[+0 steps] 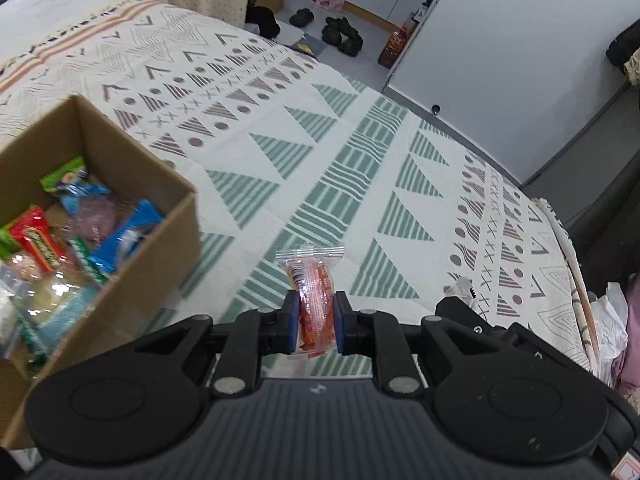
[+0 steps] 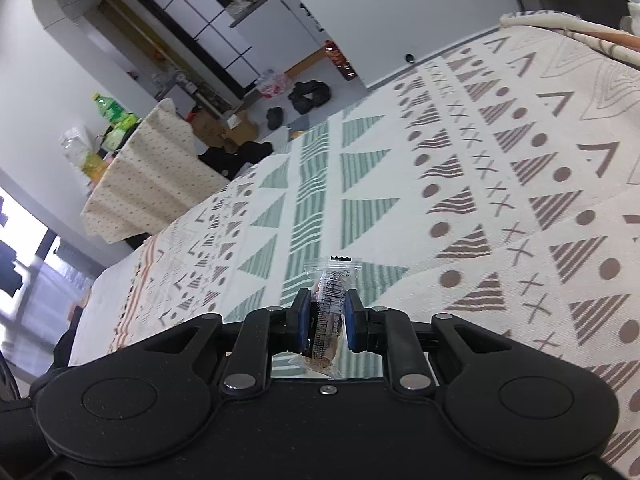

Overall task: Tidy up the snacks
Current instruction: 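Carry both held snacks over the cardboard box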

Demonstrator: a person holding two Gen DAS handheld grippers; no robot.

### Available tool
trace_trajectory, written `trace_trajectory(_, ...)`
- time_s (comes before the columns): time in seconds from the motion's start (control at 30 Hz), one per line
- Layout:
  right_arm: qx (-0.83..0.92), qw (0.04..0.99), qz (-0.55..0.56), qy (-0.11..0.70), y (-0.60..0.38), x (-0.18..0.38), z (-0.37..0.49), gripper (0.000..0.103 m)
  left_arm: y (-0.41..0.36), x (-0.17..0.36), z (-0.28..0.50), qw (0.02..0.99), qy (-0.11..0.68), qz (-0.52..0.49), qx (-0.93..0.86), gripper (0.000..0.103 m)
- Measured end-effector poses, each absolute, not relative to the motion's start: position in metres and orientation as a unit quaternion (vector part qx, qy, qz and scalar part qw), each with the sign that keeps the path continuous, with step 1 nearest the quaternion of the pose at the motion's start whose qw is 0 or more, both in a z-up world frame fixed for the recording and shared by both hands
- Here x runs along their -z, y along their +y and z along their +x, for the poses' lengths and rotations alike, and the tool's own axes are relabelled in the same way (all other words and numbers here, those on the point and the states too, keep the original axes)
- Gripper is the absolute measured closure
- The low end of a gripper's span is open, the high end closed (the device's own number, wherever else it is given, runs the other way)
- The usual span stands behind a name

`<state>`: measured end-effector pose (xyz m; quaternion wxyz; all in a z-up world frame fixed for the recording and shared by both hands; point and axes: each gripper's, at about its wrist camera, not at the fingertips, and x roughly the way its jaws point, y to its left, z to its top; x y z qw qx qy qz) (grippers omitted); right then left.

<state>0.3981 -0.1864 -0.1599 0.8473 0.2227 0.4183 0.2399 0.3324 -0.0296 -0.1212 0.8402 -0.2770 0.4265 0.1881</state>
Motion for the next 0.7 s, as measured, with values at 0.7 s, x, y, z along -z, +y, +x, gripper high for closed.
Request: trace_trajectory(0.7,-0.312,0.852,0.172,0.384,-0.129,0.119,0.358,0.085,0.031,0.073,0.275,0.855,0.388,-0.263,-0.222,0.086)
